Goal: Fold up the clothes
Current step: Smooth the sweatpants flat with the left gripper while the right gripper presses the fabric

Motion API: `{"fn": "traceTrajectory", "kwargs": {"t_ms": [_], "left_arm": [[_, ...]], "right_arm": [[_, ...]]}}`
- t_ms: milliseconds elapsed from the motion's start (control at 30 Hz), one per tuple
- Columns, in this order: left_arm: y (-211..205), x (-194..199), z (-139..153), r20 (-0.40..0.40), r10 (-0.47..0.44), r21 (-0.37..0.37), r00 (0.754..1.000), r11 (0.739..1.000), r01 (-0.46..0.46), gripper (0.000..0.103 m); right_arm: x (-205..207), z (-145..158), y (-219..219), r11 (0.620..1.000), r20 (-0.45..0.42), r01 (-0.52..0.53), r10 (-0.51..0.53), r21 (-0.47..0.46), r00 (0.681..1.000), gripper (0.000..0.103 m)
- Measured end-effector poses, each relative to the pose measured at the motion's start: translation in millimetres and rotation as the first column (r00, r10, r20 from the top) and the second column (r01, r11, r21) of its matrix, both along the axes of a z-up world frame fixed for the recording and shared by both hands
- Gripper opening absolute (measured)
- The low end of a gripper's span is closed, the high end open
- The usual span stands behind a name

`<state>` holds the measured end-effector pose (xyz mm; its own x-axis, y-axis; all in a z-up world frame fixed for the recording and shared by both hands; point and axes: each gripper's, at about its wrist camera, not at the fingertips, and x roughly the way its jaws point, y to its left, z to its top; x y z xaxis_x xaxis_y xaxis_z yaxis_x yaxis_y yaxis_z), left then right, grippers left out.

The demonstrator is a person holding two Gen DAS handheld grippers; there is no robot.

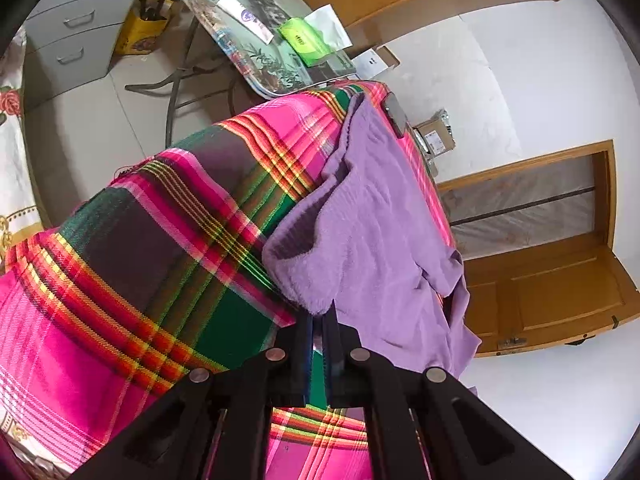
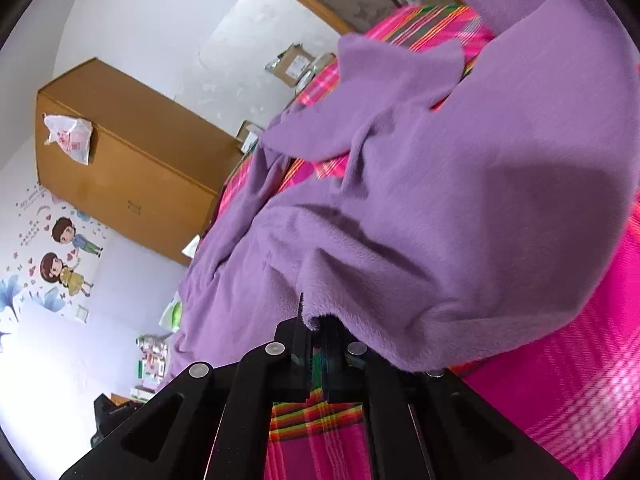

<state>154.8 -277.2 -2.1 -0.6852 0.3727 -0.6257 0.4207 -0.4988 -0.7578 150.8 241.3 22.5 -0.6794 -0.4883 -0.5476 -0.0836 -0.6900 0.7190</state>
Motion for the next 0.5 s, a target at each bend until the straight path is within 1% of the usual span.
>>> {"fn": "traceTrajectory", "kwargs": {"t_ms": [167,233,400,500], "left_arm": [[-2.4,9.8,1.4,-0.006,0.005,-0.007,1.0,1.0,-0.005,0.004],[-5.4,15.0,2.0,-0.007,0.015,-0.01,1.0,1.0,-0.015,0.003],[-9.5,26.3,2.4,-0.007,0.025,-0.025,1.0,0.999,-0.025,0.003],[-9.8,32.0,-1.8,0.003,0.017,-0.028,1.0,0.999,-0.017,0.003]], "right_arm": [[10.7,4.7,4.9,0.999,-0.021,0.034,-0.034,0.018,0.999,0.003],[13.0,4.3,-2.2,0.999,-0.025,0.036,-0.035,0.016,0.999,0.003],[22.4,6.6,-8.2,1.0,-0.05,0.014,-0.013,0.026,0.999,0.003],[26.6,6.6,-9.4,1.0,-0.043,0.004,-0.002,0.03,0.999,0.003]]}}
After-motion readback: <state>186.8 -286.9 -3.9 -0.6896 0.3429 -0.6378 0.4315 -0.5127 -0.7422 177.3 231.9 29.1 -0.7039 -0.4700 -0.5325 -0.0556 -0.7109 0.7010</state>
